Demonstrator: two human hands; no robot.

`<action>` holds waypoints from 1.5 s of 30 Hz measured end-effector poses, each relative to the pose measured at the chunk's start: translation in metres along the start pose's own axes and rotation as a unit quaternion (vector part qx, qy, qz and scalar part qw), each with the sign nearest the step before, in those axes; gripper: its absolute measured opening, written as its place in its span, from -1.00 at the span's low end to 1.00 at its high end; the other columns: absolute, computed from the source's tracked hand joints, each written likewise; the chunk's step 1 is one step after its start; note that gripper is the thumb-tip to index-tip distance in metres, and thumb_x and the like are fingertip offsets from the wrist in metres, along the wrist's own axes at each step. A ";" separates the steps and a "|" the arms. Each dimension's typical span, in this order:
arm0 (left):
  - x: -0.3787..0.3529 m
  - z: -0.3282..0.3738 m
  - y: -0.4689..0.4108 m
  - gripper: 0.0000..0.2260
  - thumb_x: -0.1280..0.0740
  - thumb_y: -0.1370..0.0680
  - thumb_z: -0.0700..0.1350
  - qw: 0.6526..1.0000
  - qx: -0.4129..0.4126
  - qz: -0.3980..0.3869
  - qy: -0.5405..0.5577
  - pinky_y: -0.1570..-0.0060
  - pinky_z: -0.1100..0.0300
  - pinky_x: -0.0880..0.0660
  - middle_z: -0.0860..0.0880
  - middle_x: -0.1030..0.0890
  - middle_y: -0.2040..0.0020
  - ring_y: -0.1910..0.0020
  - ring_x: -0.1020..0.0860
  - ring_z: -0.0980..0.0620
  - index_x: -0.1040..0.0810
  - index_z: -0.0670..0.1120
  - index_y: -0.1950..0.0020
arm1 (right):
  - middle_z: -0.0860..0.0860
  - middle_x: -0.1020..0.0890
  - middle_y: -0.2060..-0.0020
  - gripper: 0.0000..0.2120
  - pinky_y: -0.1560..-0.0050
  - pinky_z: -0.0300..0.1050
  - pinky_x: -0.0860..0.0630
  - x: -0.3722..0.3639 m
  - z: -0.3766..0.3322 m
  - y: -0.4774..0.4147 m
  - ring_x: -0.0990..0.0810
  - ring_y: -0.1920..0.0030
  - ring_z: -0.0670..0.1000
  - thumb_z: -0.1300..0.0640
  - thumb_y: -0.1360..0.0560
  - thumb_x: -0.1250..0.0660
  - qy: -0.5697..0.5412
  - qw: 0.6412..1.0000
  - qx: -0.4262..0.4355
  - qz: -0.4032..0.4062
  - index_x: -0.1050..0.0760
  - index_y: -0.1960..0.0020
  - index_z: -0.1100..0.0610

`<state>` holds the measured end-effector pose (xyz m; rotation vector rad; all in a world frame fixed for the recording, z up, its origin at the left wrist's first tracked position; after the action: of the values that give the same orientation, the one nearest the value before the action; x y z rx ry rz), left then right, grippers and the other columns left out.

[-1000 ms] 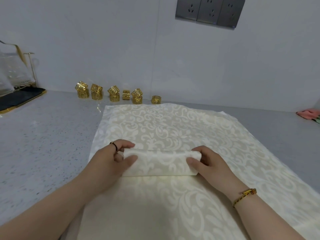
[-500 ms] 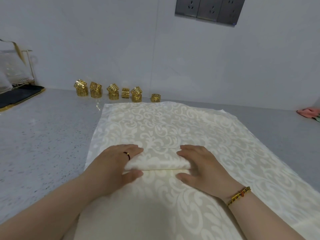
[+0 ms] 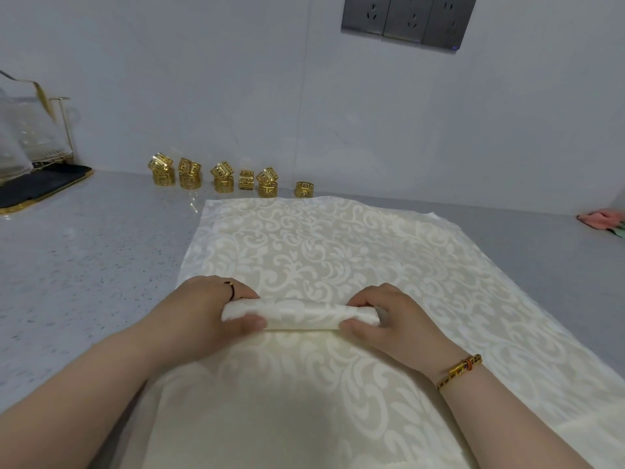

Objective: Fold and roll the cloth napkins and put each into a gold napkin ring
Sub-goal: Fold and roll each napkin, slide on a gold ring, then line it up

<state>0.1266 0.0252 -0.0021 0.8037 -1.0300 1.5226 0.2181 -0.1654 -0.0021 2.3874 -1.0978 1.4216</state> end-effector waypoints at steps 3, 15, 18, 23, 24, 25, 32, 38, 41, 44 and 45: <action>0.001 0.008 -0.005 -0.12 0.36 0.00 0.63 0.993 -0.056 0.032 -0.098 -0.07 0.46 -0.18 0.47 -0.34 0.18 0.07 -0.38 0.30 -0.46 0.30 0.02 | -0.20 -0.55 0.24 -0.88 0.06 -0.47 -0.28 0.000 0.002 -0.002 -0.43 0.07 -0.18 0.01 -0.41 -0.39 -0.033 0.999 -0.016 0.002 -0.47 0.26 -0.09; -0.027 0.032 -0.024 -0.71 -0.18 -0.54 0.16 0.999 -0.033 -0.023 0.031 0.06 0.34 -0.33 0.27 -0.41 0.11 0.08 -0.41 0.21 -0.30 0.16 0.37 | -0.15 -0.49 0.01 -0.84 0.17 -0.53 -0.32 -0.005 0.013 0.001 -0.44 0.27 -0.34 0.10 -0.49 -0.31 -0.114 0.988 -0.073 -0.080 -0.59 0.20 0.14; -0.030 0.029 -0.026 -0.74 -0.17 -0.46 0.23 0.998 -0.016 -0.024 0.061 0.08 0.39 -0.33 0.28 -0.44 0.05 0.05 -0.45 0.23 -0.37 0.14 0.35 | -0.04 -0.59 0.06 -0.68 0.18 -0.57 -0.34 -0.003 0.019 -0.002 -0.49 0.20 -0.28 0.13 -0.52 -0.26 -0.151 0.980 -0.116 -0.056 -0.41 0.37 0.24; -0.031 0.024 -0.032 -0.79 -0.28 -0.50 0.07 0.994 0.034 -0.052 0.095 -0.01 0.25 -0.41 0.15 -0.53 0.07 0.07 -0.49 0.18 -0.41 0.10 0.32 | -0.21 -0.49 0.40 -0.88 0.39 -0.49 -0.32 -0.006 0.016 -0.011 -0.41 0.46 -0.25 0.16 -0.50 -0.29 -0.151 0.981 -0.121 0.005 -0.46 0.22 0.03; -0.030 0.024 -0.034 -0.84 -0.29 -0.50 0.06 0.994 0.041 -0.052 0.092 0.02 0.26 -0.40 0.15 -0.53 0.08 0.09 -0.49 0.19 -0.42 0.11 0.27 | -0.20 -0.47 0.37 -0.93 0.38 -0.49 -0.32 -0.008 0.016 -0.012 -0.40 0.45 -0.22 0.16 -0.50 -0.29 -0.149 0.981 -0.120 0.009 -0.47 0.15 0.03; -0.029 0.025 -0.035 -0.92 -0.29 -0.50 0.06 0.993 0.050 -0.058 0.090 0.04 0.29 -0.39 0.17 -0.51 0.08 0.09 -0.47 0.20 -0.45 0.12 0.17 | -0.20 -0.45 0.34 -0.96 0.37 -0.50 -0.32 -0.008 0.016 -0.013 -0.39 0.42 -0.19 0.16 -0.51 -0.28 -0.148 0.981 -0.122 0.011 -0.47 0.11 0.03; -0.032 0.050 -0.046 -0.60 -0.21 -0.54 0.12 0.994 0.024 -0.110 -0.006 -0.19 0.30 -0.30 0.15 -0.45 -0.25 -0.24 -0.39 0.16 -0.34 0.06 -0.36 | -0.18 -0.44 0.36 -0.77 0.30 -0.42 -0.28 -0.011 0.018 -0.014 -0.36 0.37 -0.15 0.16 -0.50 -0.29 -0.153 0.981 -0.121 0.017 -0.42 0.27 -0.11; -0.039 0.052 -0.058 -0.79 -0.34 -0.49 0.00 0.984 0.045 -0.150 0.085 0.23 0.47 -0.33 0.12 -0.51 0.14 0.21 -0.44 0.20 -0.56 -0.07 -0.05 | -0.18 -0.43 0.34 -0.73 0.17 -0.41 -0.27 -0.007 0.014 -0.011 -0.35 0.25 -0.18 0.20 -0.49 -0.29 -0.155 0.983 -0.085 0.040 -0.40 0.30 -0.09; -0.038 0.050 -0.056 -0.94 -0.37 -0.47 -0.02 0.985 0.039 -0.127 0.111 0.28 0.47 -0.33 0.17 -0.47 0.24 0.27 -0.43 0.23 -0.52 0.04 0.17 | -0.18 -0.47 0.26 -0.77 0.13 -0.40 -0.29 -0.003 0.015 -0.010 -0.39 0.19 -0.20 0.19 -0.51 -0.27 -0.192 0.976 -0.081 0.065 -0.42 0.27 -0.06; -0.031 0.047 -0.050 -0.84 -0.39 -0.44 0.01 0.989 0.040 -0.085 0.111 0.23 0.44 -0.32 0.20 -0.47 0.19 0.21 -0.44 0.26 -0.43 0.16 0.26 | -0.15 -0.53 0.23 -0.76 0.15 -0.47 -0.35 0.004 0.020 -0.009 -0.48 0.21 -0.26 0.19 -0.56 -0.16 -0.248 0.959 -0.093 0.103 -0.45 0.25 0.00; -0.026 0.043 -0.048 -0.84 -0.41 -0.42 0.01 0.990 0.047 -0.069 0.113 0.21 0.43 -0.33 0.20 -0.48 0.18 0.19 -0.45 0.26 -0.44 0.17 0.27 | -0.15 -0.53 0.23 -0.75 0.16 -0.51 -0.35 0.004 0.020 -0.010 -0.49 0.22 -0.27 0.19 -0.56 -0.15 -0.245 0.959 -0.097 0.101 -0.45 0.25 0.00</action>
<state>0.1768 -0.0227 0.0008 0.7328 -0.7273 1.5120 0.2398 -0.1699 -0.0072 2.6037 -1.5470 0.7241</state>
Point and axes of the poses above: each hand's wrist, its own y-axis away from the middle knuckle, its own x-axis out of the back of the hand, z = x × y, the point moved 6 cm from there along -y, towards the middle knuckle
